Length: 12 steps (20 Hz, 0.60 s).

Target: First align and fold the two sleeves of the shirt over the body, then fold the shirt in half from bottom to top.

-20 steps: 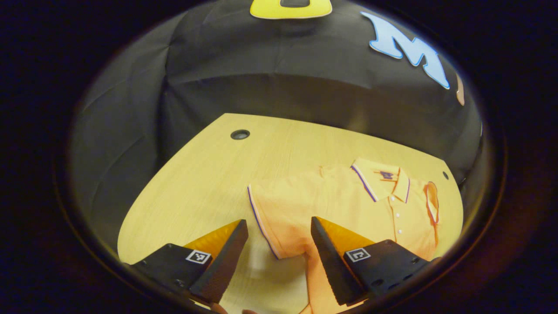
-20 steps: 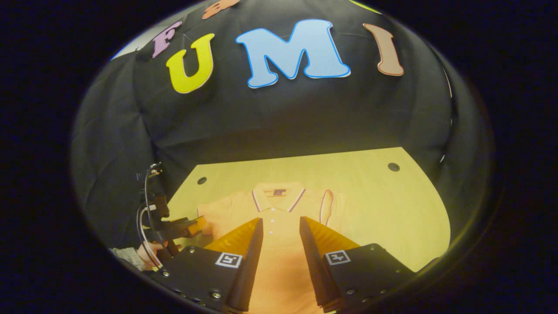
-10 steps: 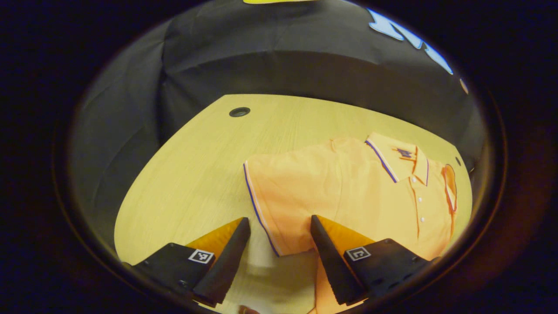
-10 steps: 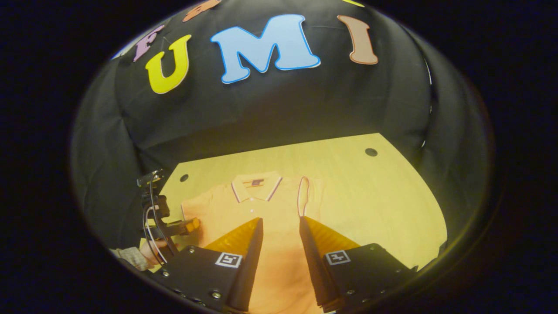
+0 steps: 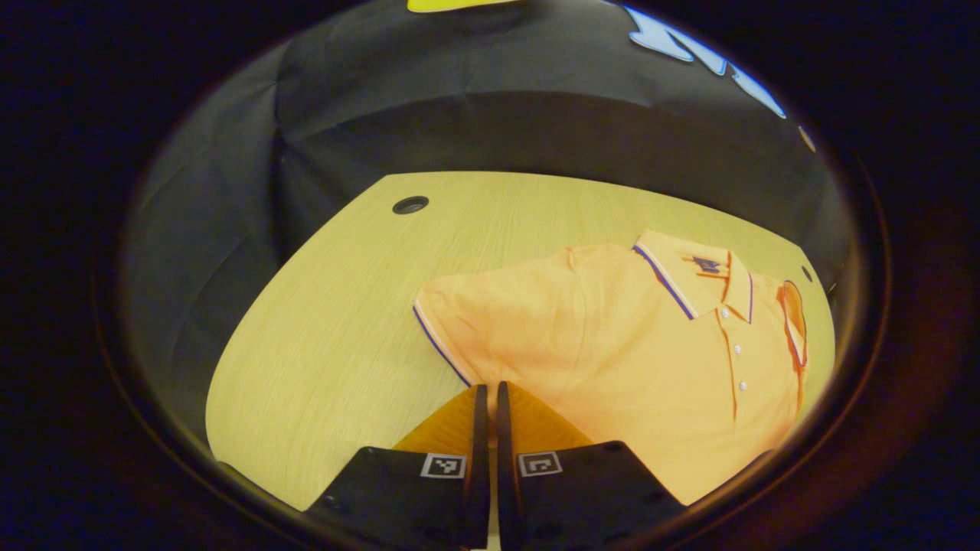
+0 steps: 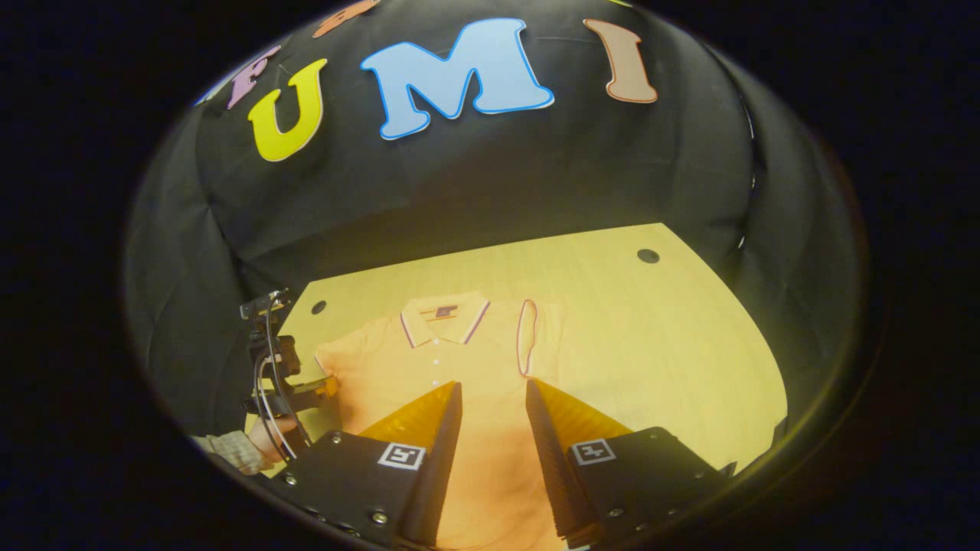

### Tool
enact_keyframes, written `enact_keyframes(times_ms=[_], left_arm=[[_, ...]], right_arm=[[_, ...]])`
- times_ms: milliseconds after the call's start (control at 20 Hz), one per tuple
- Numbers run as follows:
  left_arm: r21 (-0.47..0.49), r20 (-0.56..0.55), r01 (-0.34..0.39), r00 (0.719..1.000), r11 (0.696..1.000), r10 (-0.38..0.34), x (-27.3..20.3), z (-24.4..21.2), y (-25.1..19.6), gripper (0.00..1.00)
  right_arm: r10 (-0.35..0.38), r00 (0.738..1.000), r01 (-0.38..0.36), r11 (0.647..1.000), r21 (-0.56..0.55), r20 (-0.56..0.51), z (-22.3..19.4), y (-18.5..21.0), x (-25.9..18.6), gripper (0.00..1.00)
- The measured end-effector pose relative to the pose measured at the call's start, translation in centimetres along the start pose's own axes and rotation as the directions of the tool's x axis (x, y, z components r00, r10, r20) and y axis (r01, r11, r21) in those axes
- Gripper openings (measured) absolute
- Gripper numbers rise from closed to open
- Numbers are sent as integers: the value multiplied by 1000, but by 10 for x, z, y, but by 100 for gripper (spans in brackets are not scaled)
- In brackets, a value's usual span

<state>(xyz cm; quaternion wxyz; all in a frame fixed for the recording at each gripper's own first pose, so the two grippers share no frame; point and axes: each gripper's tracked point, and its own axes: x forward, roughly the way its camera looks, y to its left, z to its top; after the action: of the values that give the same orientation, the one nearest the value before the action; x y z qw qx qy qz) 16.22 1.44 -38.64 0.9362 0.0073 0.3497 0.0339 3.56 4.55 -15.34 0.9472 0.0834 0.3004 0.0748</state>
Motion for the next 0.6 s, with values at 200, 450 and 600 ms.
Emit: enact_keyframes(times_ms=[200, 450, 600], left_arm=[[75, 54, 9, 998, 997, -13, -8, 22, -20, 11], [327, 160, 115, 971, 938, -175, -41, 53, -112, 11], [438, 159, 163, 954, 884, -255, -51, 44, -161, 11]], right_arm=[[-14, 1000, 15, 999, 30, -8, -6, -13, -4, 55], [-31, 999, 31, 998, 61, -9, -16, -26, -11, 55], [-40, 999, 40, 996, 80, -5, -20, -35, -16, 55]])
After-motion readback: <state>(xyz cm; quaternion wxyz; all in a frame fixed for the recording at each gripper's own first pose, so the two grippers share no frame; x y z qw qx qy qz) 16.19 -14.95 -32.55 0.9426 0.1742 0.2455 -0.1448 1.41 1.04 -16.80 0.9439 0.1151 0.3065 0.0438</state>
